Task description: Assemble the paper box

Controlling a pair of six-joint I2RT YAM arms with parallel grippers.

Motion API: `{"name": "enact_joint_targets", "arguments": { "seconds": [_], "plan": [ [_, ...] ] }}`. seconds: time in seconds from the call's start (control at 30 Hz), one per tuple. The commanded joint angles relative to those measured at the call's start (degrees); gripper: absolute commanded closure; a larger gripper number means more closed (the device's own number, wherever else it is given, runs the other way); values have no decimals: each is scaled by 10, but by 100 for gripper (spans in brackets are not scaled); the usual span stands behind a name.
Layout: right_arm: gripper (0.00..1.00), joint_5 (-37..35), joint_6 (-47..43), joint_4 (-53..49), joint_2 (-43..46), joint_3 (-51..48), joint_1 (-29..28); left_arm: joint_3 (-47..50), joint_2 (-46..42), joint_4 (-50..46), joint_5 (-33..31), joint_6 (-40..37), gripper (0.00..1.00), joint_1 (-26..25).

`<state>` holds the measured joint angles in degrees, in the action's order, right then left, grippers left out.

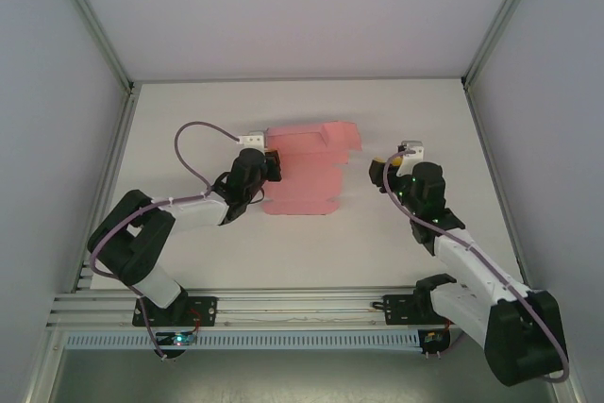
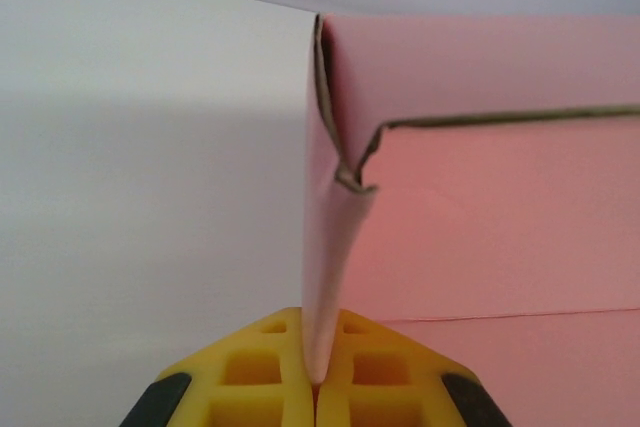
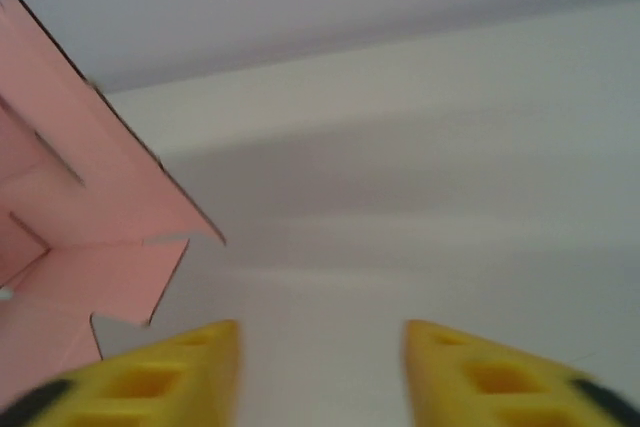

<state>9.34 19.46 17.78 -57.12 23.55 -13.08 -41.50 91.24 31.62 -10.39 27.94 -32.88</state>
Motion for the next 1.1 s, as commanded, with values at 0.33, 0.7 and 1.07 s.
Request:
{"name": "enact_joint_targets", "arguments": {
  "seconds": [0.33,0.7,1.07],
  "plan": [
    [92,171,54,169,-163,38,2,11,-16,10,31,18,100,5],
    [90,217,75,243,-220,60,-18,1,2,11,49,24,100,5],
    [86,197,79,255,-260,81,-53,-6,17,28,65,40,100,4]
  ]
}}
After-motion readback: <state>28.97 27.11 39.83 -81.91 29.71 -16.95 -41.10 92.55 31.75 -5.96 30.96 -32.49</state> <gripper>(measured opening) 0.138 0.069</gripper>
